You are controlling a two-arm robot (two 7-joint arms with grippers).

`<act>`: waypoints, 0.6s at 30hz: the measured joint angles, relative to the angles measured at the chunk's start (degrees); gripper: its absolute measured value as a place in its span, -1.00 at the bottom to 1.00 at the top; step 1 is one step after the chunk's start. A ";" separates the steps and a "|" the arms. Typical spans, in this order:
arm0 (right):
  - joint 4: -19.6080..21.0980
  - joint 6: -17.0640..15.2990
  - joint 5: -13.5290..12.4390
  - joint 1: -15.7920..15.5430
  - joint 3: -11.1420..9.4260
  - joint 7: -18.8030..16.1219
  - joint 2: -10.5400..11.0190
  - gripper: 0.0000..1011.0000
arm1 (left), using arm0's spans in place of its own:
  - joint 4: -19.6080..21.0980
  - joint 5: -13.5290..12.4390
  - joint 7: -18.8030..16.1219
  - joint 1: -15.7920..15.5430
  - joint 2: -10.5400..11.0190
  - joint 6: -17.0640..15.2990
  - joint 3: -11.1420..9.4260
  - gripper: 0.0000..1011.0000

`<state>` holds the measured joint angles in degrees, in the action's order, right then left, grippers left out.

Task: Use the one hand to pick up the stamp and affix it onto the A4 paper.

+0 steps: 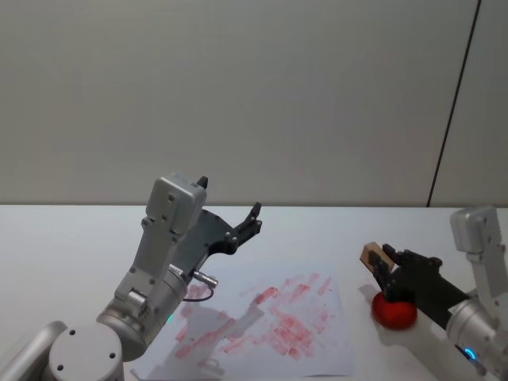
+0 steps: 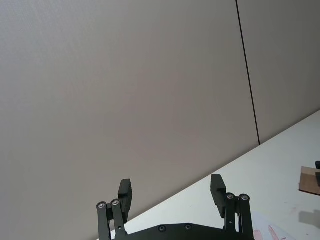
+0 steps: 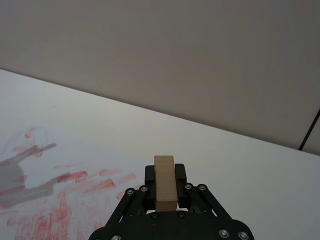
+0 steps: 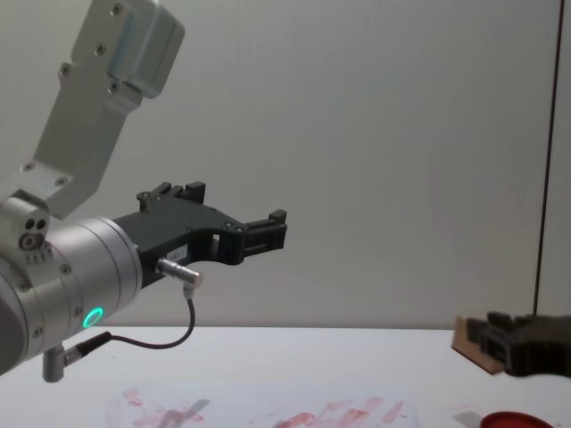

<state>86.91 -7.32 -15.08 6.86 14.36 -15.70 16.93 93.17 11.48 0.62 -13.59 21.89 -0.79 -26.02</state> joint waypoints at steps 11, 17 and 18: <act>0.31 -1.86 -0.86 -2.23 -0.74 0.65 1.68 -0.58 | 0.00 0.00 0.00 0.00 0.00 0.00 0.00 0.98; -0.29 -2.46 -1.06 -2.80 -0.95 0.96 2.11 -0.58 | 0.00 0.00 0.00 0.00 0.00 0.00 0.00 0.98; -0.38 -2.50 -1.08 -2.86 -0.98 1.00 2.15 -0.58 | 0.00 0.00 0.00 0.00 0.00 0.00 0.00 0.98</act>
<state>86.53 -9.82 -16.16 4.01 13.38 -14.70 19.09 93.18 11.48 0.62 -13.59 21.89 -0.80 -26.02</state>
